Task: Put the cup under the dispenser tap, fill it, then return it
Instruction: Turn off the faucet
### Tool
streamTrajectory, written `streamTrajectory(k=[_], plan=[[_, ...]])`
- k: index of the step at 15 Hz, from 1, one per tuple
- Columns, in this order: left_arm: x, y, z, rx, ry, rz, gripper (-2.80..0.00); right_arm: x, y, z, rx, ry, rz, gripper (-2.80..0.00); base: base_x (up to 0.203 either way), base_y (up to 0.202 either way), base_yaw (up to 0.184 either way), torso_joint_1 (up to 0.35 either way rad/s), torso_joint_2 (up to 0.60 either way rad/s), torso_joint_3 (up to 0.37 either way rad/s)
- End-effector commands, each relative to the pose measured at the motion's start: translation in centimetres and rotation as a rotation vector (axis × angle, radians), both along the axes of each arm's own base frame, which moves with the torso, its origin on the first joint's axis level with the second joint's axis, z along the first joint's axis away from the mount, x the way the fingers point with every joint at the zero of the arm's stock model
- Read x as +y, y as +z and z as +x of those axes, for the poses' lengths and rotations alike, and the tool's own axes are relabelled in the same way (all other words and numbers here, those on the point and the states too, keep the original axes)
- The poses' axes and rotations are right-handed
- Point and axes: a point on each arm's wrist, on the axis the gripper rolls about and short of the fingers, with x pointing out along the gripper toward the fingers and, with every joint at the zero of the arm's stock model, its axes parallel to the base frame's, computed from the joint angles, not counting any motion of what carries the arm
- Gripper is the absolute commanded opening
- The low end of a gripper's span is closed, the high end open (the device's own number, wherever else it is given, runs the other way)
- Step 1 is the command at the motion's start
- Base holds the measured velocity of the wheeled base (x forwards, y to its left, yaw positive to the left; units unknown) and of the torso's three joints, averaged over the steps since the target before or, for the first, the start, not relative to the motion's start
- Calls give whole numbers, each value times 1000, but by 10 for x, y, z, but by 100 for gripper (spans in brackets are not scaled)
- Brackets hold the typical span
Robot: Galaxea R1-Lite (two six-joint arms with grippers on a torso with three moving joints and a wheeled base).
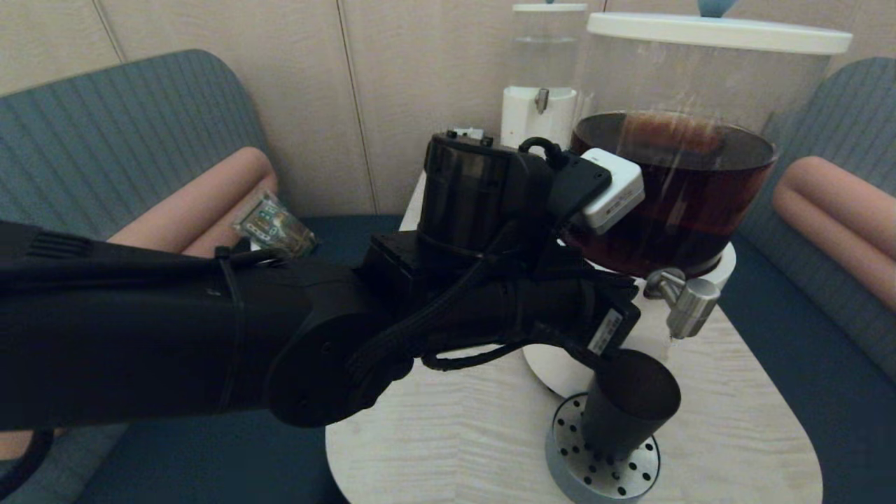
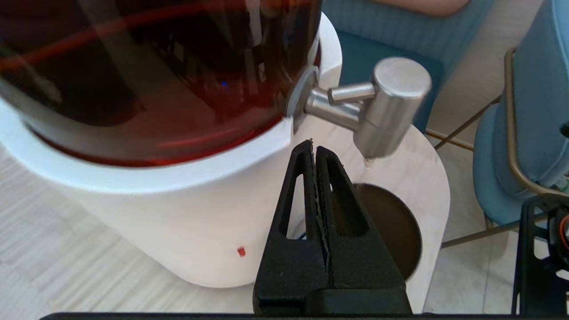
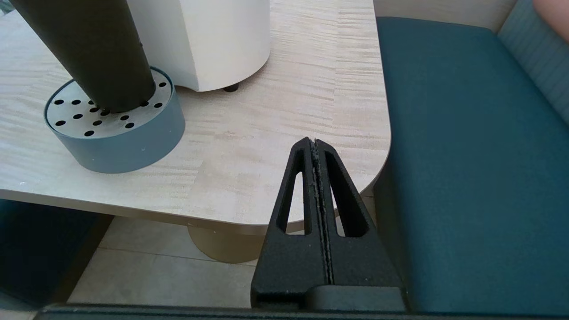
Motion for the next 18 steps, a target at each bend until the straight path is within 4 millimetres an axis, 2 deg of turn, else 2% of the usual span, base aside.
streamTrajectory(k=[1, 18], plan=[[-9, -5, 7, 3, -2, 5, -280, 0, 0, 0, 1, 1, 0, -280, 0, 0, 0, 0, 0, 0], [-31, -2, 12, -7, -23, -7, -280, 0, 0, 0, 1, 1, 0, -280, 0, 0, 0, 0, 0, 0]])
